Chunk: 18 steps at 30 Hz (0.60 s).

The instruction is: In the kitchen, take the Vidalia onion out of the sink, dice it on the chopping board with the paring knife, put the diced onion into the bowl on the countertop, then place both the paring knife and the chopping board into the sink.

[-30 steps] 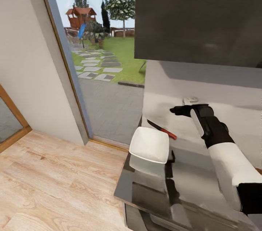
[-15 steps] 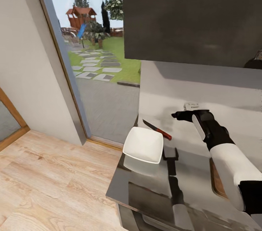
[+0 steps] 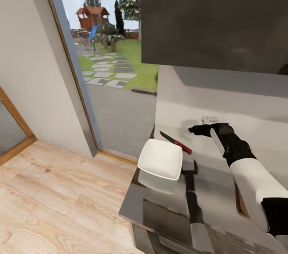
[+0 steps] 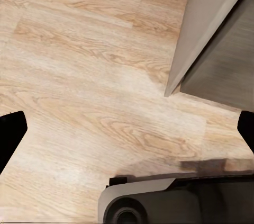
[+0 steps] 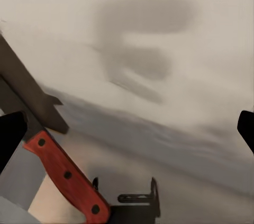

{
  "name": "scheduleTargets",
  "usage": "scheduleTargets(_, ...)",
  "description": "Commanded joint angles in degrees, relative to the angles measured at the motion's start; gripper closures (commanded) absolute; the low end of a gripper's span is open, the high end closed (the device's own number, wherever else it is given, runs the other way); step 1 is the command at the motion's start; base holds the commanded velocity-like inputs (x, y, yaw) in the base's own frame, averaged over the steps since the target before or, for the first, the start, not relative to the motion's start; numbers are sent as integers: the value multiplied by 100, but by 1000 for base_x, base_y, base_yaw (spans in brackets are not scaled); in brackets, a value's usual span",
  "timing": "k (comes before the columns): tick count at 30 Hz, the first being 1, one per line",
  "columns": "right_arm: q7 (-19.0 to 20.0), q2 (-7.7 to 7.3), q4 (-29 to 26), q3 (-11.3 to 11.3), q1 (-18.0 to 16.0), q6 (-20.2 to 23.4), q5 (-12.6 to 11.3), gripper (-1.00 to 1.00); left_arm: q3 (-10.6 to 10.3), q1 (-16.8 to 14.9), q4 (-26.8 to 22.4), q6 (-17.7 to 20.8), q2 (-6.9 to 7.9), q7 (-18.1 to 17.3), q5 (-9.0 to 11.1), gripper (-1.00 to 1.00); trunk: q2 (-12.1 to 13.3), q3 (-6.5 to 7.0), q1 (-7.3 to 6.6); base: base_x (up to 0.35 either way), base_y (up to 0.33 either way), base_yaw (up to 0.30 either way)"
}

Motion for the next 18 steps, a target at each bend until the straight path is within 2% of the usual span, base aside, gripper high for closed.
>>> scheduleTargets(1, -21, -6, 10, 22, -5, 24, -53, -100, -31, -1, -6, -11, 8, 7, 60, -100, -12, -18, 3, 0, 0, 142)
scheduleTargets(7, -21, 4, 114, 23, -5, -29, -47, -100, -31, 0, 1, -11, 8, 7, 60, -100, -12, -61, 3, 0, 0, 144)
scheduleTargets(12, -21, 12, 308, 23, -6, -300, -46, -100, -31, -1, 3, -11, 7, 7, 60, -100, -12, -98, 3, 0, 0, 145)
scheduleTargets(18, -21, 5, 450, 23, -5, -428, -46, -100, -31, -1, 3, -11, 7, 7, 60, -100, -12, -141, 3, 0, -1, 146)
